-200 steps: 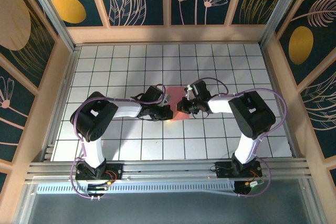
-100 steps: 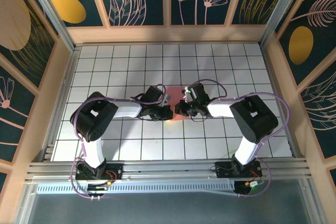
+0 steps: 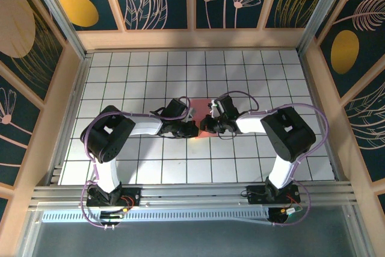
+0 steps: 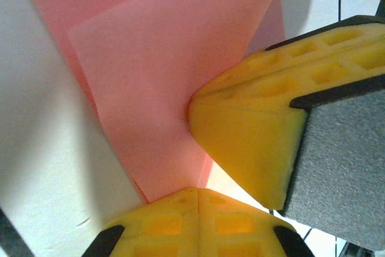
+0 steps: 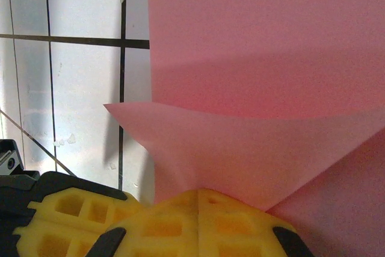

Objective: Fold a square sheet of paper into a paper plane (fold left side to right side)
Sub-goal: Fold the triangle a second time at the center of the table.

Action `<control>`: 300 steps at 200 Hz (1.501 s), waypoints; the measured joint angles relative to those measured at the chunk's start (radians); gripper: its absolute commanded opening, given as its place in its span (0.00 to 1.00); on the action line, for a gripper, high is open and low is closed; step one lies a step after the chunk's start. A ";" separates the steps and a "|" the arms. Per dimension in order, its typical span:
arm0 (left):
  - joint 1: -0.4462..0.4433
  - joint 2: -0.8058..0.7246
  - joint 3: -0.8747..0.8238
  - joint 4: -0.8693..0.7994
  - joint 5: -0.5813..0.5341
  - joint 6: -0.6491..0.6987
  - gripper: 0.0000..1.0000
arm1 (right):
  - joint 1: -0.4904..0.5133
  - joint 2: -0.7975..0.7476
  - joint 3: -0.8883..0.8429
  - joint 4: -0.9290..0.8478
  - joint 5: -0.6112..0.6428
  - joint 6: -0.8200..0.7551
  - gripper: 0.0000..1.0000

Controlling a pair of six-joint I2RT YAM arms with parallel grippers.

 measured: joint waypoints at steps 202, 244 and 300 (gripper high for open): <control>-0.002 0.003 -0.011 0.051 -0.026 0.000 0.00 | -0.205 0.051 0.071 -0.049 -0.048 -0.073 0.00; -0.002 0.003 -0.011 0.053 -0.026 0.000 0.00 | -0.233 0.072 0.095 -0.058 -0.071 -0.080 0.00; -0.002 0.003 -0.011 0.053 -0.026 0.000 0.00 | -0.312 0.087 0.142 -0.066 -0.003 -0.117 0.00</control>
